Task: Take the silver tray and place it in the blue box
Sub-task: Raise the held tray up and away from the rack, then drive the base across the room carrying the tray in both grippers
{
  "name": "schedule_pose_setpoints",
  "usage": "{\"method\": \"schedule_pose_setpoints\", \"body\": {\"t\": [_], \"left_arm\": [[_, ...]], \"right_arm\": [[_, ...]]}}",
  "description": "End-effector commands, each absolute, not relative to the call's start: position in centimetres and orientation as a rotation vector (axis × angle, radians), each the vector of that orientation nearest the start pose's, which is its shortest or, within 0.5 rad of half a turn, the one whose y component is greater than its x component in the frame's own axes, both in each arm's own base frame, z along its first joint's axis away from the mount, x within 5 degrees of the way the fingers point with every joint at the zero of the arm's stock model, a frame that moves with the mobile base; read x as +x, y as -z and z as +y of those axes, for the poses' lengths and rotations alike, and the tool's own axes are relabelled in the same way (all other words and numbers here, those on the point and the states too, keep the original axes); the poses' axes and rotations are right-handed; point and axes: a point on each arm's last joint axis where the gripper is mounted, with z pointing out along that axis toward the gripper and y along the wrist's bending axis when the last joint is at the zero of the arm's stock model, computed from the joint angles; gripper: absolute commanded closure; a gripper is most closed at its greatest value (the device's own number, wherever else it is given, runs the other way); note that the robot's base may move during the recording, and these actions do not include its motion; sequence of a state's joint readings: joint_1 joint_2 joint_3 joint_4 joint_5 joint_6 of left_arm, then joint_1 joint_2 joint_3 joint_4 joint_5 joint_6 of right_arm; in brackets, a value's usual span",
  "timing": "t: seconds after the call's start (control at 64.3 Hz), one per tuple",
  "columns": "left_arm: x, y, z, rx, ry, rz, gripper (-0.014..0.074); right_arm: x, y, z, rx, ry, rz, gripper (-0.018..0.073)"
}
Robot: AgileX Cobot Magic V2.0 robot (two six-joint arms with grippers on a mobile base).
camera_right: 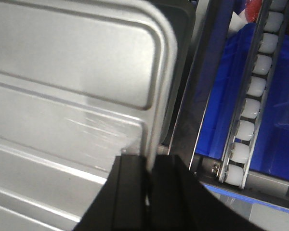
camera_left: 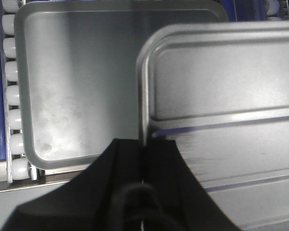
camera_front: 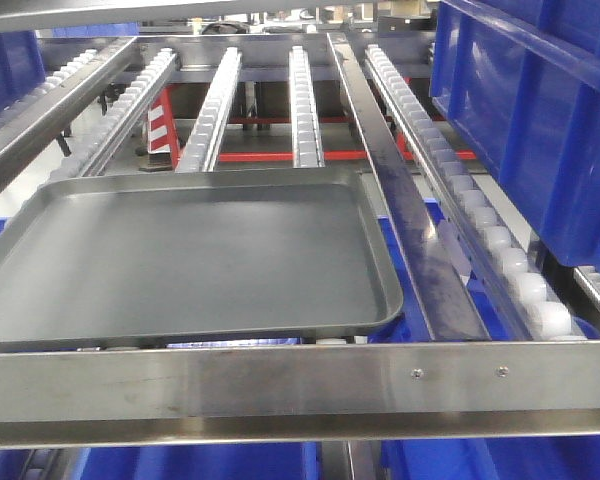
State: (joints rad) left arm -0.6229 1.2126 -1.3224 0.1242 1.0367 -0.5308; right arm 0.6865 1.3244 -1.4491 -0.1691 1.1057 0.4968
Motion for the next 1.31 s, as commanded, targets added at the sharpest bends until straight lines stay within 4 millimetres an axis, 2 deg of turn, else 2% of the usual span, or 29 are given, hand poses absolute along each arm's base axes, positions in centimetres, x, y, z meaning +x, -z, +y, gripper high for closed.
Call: {"method": "schedule_pose_setpoints", "body": {"t": [0.0, 1.29], "left_arm": [[19.85, -42.23, -12.82, 0.154, 0.381, 2.319, 0.0692], [19.85, -42.23, -12.82, 0.154, 0.381, 2.319, 0.0692]], "right_arm": [[21.06, -42.86, 14.85, -0.271, -0.285, 2.36, 0.0502], [21.07, -42.86, 14.83, -0.27, -0.284, 2.36, 0.0502]]}}
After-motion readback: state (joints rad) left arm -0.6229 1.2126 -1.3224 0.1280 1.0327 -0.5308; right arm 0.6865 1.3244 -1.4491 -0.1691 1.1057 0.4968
